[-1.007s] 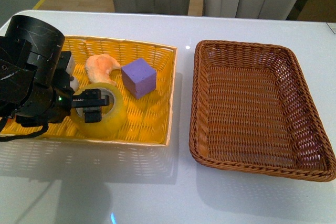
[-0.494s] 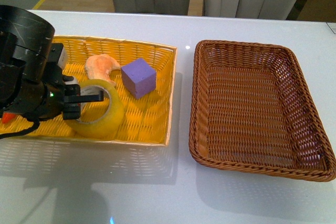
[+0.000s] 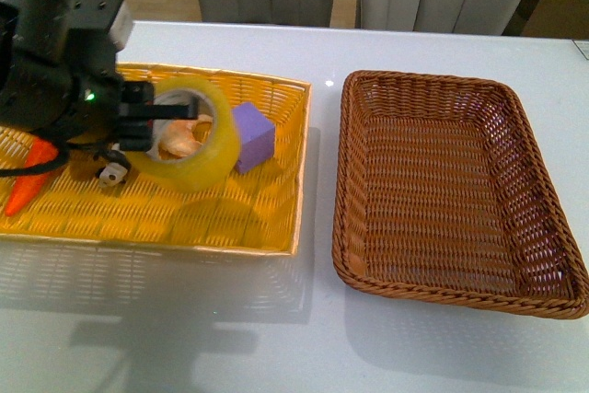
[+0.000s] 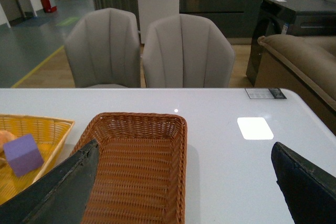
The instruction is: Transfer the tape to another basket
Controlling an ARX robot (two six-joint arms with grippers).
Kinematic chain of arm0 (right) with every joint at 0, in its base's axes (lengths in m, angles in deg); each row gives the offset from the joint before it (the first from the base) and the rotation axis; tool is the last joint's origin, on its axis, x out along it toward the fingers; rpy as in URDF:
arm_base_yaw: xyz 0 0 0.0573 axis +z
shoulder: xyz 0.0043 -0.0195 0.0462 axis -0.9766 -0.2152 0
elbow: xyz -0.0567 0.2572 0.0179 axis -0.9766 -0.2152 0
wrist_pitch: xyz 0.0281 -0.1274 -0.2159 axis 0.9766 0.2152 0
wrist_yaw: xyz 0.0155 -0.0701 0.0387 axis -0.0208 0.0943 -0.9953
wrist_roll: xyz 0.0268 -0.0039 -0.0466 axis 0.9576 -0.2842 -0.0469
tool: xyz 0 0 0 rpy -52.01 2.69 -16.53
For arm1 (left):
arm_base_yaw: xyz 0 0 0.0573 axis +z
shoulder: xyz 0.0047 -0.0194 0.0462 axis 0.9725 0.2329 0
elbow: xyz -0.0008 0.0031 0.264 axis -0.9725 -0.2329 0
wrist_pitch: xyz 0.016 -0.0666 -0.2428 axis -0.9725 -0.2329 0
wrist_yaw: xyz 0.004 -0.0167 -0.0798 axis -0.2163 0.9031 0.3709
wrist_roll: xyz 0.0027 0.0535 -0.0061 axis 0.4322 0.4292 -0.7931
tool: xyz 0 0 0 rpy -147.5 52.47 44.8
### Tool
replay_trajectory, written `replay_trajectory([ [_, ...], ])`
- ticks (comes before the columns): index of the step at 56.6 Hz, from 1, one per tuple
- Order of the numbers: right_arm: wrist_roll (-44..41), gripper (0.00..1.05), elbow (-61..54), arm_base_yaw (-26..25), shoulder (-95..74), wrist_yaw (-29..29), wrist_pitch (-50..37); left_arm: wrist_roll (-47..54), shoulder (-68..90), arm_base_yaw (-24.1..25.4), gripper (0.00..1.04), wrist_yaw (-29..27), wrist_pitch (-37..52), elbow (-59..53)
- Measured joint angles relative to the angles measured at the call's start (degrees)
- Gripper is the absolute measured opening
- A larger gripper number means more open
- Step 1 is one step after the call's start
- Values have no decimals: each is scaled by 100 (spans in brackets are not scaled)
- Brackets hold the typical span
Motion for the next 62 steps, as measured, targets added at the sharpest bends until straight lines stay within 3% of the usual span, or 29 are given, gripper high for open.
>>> replay_trajectory([
  [25,0,96,0,0,0,2,0,-531,962,-1399,15,-24,-1021,2024],
  [62,0,96,0,0,0,0,0,-879,1987,-2186,15,-37,-1620,3405],
])
